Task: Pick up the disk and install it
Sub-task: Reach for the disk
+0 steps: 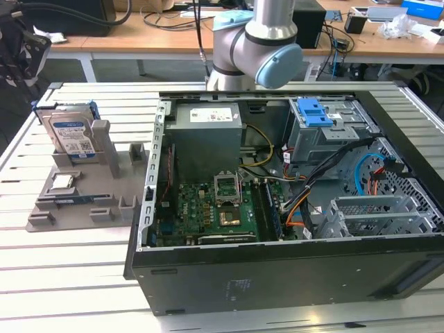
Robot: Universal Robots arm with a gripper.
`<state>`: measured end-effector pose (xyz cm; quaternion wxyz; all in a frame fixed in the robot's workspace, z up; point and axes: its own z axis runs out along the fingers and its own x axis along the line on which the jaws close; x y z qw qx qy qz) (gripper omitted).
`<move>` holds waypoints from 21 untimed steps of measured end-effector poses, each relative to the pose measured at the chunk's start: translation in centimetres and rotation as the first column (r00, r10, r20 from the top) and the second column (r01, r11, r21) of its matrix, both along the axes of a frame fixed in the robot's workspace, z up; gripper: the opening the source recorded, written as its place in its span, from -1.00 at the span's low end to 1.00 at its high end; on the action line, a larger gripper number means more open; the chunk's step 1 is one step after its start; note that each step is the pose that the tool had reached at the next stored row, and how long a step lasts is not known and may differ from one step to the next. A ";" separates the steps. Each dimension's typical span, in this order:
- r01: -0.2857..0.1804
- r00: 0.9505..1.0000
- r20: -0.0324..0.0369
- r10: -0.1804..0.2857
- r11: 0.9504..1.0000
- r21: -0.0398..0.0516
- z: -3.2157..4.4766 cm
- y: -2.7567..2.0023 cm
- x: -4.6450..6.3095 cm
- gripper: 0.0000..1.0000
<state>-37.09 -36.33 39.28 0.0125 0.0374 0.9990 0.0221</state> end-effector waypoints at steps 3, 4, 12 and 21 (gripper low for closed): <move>0.000 1.000 0.000 0.000 1.000 0.000 -0.01 0.26 -0.7 -0.79; 0.000 1.000 0.000 0.000 1.000 0.000 -0.01 0.40 -1.0 -0.79; 0.000 1.000 0.000 0.000 1.000 0.000 -0.05 1.71 -1.7 -0.79; 0.000 1.000 0.000 0.000 1.000 0.000 -0.05 1.71 -1.8 -0.79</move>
